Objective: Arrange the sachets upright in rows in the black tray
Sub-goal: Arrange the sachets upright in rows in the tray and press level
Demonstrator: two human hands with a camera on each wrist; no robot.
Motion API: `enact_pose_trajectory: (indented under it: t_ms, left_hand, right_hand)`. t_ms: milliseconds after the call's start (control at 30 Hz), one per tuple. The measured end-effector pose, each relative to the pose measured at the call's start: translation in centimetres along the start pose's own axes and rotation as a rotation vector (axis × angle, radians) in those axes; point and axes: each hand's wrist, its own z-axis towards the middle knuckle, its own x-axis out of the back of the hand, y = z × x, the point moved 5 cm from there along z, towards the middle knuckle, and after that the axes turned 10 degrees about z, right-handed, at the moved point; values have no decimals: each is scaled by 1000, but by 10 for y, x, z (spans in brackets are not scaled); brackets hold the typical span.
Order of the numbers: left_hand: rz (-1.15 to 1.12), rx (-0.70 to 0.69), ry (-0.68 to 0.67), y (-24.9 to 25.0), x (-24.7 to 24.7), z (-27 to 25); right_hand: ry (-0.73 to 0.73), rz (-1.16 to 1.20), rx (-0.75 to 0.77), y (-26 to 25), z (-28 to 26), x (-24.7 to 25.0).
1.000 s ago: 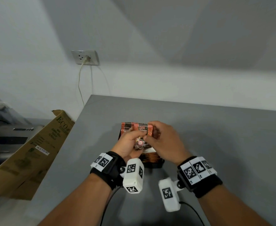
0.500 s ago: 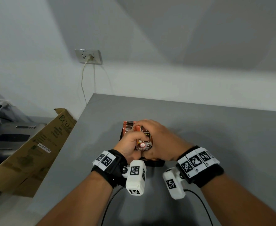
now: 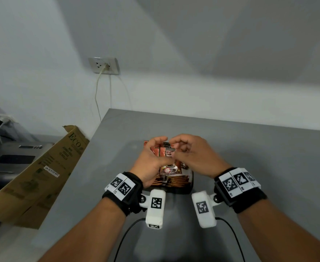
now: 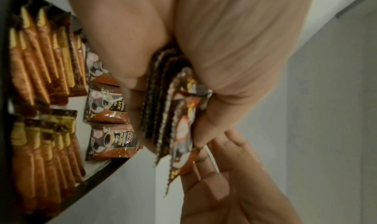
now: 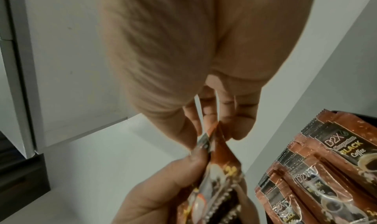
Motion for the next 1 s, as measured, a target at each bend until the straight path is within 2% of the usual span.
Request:
enact_pose_trajectory:
  t_ms: [167, 333, 467, 733, 900, 1000]
  left_hand:
    - [9, -23, 59, 0, 8, 0]
    - [-122, 36, 333, 2, 53, 2]
    - [-119, 41, 473, 2, 85, -3]
    - [-53, 90, 536, -9, 105, -10]
    - [-26, 117, 549, -15, 115, -11]
    - [-19, 122, 527, -16, 109, -7]
  right_hand:
    - [-20, -87, 5, -3, 12, -4]
    - [164, -114, 7, -2, 31, 8]
    - [162, -99, -48, 9, 48, -7]
    - [-17, -256, -115, 32, 76, -56]
    - [16, -358, -199, 39, 69, -15]
    - [-20, -434, -246, 46, 55, 6]
